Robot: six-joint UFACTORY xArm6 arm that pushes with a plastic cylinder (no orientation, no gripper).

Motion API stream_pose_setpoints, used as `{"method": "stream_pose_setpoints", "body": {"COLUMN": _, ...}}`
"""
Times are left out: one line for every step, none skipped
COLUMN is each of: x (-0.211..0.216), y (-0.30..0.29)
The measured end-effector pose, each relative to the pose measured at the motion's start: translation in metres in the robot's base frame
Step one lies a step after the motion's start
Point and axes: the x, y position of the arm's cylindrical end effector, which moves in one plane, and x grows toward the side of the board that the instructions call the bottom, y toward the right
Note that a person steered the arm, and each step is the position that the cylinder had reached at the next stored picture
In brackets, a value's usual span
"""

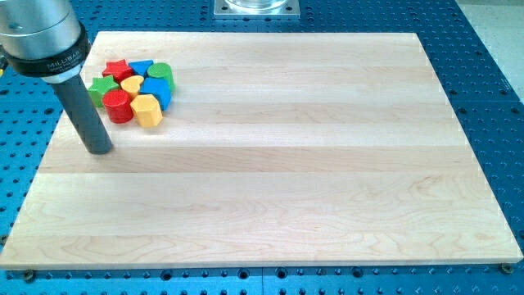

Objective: Separate the blue cube from the group of blocks

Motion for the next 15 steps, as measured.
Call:
{"method": "stream_pose_setpoints", "body": {"x": 0.001, "y": 0.000}}
{"method": "stream_pose_setpoints", "body": {"x": 0.011, "y": 0.000}}
{"method": "stream_pose_setpoints", "body": {"x": 0.013, "y": -0.001}}
{"method": "stream_pose_setpoints", "body": {"x": 0.008, "y": -0.015}}
{"method": "stream_pose_setpoints", "body": {"x": -0.012, "y": -0.002}}
{"method": "stream_pose_setpoints", "body": {"x": -0.017, "y": -0.001}}
{"method": "stream_pose_setpoints", "body": {"x": -0.029, "y": 0.002}}
{"method": "stream_pose_setpoints", "body": {"x": -0.054, "y": 0.016}}
{"method": "stream_pose_setpoints", "body": {"x": -0.083, "y": 0.028}}
{"method": "stream_pose_setpoints", "body": {"x": -0.098, "y": 0.044}}
{"method": "stream_pose_setpoints", "body": {"x": -0.103, "y": 0.057}}
{"method": "stream_pose_setpoints", "body": {"x": -0.106, "y": 0.077}}
{"method": "stream_pose_setpoints", "body": {"x": -0.113, "y": 0.099}}
{"method": "stream_pose_setpoints", "body": {"x": -0.150, "y": 0.158}}
{"method": "stream_pose_setpoints", "body": {"x": -0.224, "y": 0.145}}
